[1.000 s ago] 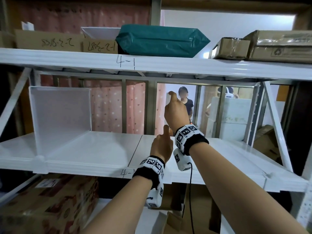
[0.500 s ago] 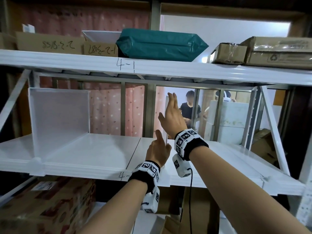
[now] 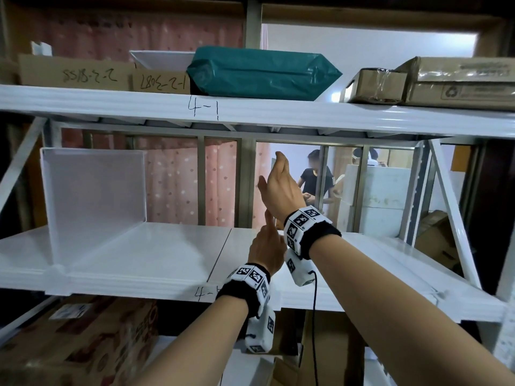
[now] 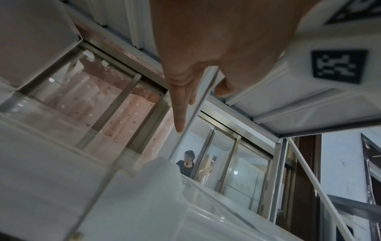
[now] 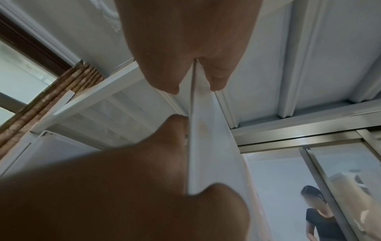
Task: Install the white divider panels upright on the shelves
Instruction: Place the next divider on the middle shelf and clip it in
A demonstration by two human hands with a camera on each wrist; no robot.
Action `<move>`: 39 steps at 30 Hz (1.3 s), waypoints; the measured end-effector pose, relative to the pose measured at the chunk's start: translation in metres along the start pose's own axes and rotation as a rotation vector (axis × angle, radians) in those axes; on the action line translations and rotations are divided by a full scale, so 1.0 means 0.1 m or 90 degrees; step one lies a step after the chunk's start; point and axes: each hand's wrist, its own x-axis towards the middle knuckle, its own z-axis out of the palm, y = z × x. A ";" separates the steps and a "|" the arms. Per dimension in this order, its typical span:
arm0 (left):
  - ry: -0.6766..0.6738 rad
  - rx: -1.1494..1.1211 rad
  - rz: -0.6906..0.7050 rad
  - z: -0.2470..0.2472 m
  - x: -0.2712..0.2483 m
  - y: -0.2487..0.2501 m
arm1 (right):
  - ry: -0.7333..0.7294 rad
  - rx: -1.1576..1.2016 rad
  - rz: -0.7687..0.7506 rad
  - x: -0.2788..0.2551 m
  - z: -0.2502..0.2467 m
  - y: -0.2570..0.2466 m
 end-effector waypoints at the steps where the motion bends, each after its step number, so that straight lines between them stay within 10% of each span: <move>1: -0.001 0.006 0.008 0.01 0.00 0.01 | 0.006 0.007 0.006 0.03 0.00 -0.02; 17: -0.098 -0.061 0.001 -0.01 0.08 -0.22 | -0.003 0.156 -0.007 -0.07 0.08 0.17; 22: -0.059 -0.268 -0.158 -0.12 -0.07 -0.40 | -0.071 0.306 0.115 -0.38 0.11 0.28; 28: -0.179 -0.235 -0.329 -0.13 -0.26 -0.56 | -0.029 0.133 0.152 -0.86 0.21 0.49; 31: -0.228 -0.220 -0.367 -0.08 -0.38 -0.66 | -0.097 0.241 0.228 -1.08 0.15 0.44; 36: -0.540 -0.252 -0.497 -0.04 -0.57 -0.73 | -0.336 0.388 0.478 -1.35 0.09 0.43; 39: -0.527 -0.319 -0.571 0.00 -0.60 -0.79 | -0.498 0.297 0.607 -1.51 0.11 0.47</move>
